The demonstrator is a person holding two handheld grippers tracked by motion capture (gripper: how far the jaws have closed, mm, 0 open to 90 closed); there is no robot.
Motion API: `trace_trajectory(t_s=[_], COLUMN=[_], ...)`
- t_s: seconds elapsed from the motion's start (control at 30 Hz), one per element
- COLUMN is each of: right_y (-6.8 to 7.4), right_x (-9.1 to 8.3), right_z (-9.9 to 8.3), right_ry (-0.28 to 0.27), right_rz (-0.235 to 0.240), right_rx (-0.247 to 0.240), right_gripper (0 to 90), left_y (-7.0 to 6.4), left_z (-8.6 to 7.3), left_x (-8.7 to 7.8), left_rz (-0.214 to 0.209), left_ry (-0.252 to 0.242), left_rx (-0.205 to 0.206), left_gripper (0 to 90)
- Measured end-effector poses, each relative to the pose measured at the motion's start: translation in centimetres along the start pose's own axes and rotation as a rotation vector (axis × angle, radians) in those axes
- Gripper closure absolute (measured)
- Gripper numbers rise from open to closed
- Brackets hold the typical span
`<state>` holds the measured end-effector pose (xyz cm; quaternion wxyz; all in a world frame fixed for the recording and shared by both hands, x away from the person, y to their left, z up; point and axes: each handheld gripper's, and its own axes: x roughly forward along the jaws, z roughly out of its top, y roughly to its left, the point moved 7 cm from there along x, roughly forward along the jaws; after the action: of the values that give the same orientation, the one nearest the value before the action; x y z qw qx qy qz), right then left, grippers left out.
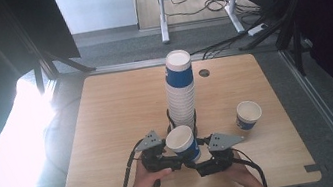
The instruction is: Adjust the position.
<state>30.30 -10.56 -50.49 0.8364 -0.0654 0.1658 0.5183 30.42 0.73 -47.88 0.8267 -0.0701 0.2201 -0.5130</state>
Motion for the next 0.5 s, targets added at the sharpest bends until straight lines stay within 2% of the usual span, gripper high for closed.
trace_trajectory(t_s=[0.37,0.5], right_y=[-0.27,-0.24], right_x=[-0.52,-0.84], right_z=[-0.12,-0.21], right_ry=[0.012,0.023], right_rz=[0.0,0.006], right_rx=[0.002,0.004], right_gripper=[18.4,18.0], left_y=[0.06,0.0], left_z=[0.07,0.01], left_x=[-0.35,-0.47], left_rz=[0.067,0.106], left_ry=[0.036,0.061], left_rx=[0.071,0.121], left_gripper=[22.3,22.2])
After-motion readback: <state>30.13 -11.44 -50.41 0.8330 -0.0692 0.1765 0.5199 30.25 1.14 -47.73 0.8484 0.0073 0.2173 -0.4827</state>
